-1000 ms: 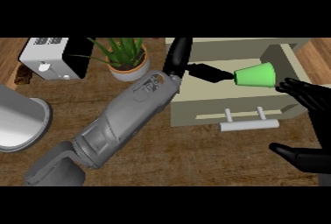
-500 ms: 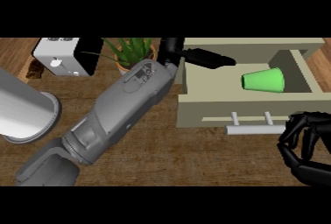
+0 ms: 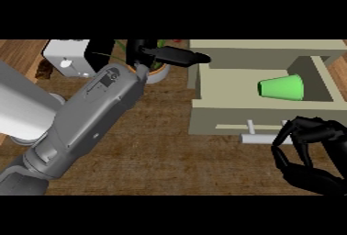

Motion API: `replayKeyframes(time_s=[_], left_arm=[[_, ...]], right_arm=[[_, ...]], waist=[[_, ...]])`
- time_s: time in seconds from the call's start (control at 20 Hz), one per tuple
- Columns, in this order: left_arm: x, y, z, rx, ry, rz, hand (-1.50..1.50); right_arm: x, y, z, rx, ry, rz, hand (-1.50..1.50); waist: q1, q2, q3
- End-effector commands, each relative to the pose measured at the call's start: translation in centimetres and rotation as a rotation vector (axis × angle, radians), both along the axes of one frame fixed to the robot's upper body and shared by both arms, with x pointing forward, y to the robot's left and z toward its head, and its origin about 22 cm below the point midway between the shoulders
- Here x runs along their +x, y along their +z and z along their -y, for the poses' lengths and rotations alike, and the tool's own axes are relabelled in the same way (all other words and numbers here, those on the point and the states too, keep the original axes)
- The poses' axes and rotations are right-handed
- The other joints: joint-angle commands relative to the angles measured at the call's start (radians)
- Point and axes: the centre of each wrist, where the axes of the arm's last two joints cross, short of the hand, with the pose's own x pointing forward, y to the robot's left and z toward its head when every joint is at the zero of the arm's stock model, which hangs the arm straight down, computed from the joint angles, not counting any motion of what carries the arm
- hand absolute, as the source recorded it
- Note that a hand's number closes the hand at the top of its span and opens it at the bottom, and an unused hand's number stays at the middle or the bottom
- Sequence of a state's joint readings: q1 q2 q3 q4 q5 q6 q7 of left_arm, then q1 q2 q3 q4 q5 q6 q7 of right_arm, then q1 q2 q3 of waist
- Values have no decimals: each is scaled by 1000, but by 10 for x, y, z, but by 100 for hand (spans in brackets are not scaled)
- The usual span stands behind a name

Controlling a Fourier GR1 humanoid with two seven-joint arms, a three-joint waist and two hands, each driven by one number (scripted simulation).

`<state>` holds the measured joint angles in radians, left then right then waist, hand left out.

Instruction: Pick up the cup, place it into the drawer and close the drawer

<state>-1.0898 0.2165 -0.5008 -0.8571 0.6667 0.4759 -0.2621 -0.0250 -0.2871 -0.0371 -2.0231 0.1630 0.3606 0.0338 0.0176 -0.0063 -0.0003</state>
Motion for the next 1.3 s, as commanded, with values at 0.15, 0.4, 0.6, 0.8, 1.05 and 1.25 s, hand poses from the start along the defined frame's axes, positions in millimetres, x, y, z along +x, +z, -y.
replayKeyframes(time_s=[0.15,0.4,0.6,0.8,1.05,1.25], left_arm=[[-15,5,-71,-42,13,-17,-150],[-34,-22,-76,-80,13,-31,-150],[-41,-20,-127,-64,33,-45,-150],[-58,-23,-154,-56,32,-29,-150],[-77,-36,-166,-67,53,-44,-150],[-83,-43,-198,-68,63,-23,-150]], right_arm=[[27,-16,-27,-162,-28,24,150],[55,-57,-35,-386,-13,33,150],[64,-81,-40,-571,-19,43,150],[91,-98,-61,-670,-29,65,150],[125,-133,-63,-666,-30,49,150],[155,-136,-56,-667,-31,24,150]], waist=[[18,2,0],[31,7,1],[32,7,1],[36,8,1],[21,10,2],[20,13,1]])
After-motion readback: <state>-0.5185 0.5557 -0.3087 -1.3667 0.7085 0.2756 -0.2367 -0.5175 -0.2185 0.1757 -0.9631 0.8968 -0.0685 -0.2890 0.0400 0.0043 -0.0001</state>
